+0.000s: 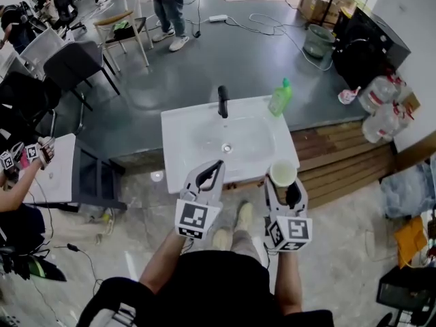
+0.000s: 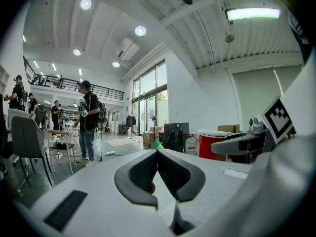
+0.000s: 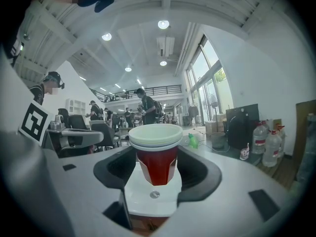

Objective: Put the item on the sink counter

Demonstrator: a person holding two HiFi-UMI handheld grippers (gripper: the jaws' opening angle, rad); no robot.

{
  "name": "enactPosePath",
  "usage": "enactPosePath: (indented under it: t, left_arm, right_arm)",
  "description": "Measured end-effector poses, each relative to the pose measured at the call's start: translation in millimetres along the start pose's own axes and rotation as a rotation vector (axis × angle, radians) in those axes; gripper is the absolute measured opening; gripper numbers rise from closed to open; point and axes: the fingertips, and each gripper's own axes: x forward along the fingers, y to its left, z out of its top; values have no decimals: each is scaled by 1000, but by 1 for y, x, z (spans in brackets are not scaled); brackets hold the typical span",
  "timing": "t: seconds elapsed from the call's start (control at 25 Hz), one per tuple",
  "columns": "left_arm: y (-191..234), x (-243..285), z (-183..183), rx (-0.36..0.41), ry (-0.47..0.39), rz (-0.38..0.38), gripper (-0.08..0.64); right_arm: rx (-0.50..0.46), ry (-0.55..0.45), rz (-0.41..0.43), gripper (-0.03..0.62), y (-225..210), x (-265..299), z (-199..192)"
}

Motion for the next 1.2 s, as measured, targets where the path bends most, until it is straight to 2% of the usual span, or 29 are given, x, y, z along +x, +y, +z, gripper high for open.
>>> enactPosePath:
  t: [0.12, 0.56, 0.88, 1.2]
  left_arm:
    - [-2, 12, 4, 23, -16, 0, 2]
    - [-25, 76, 7, 31, 2, -35, 2]
    - [-44, 127, -7, 21, 43, -79, 2]
    - [-53, 169, -17, 19, 56, -101, 2]
  right_arm:
    - [5, -1, -5, 262, -12, 5, -1]
    - [26, 10, -47, 262, -75, 23, -4]
    - [48, 13, -86, 262, -124, 39, -18]
    - [55, 35, -90, 262, -155, 62, -34]
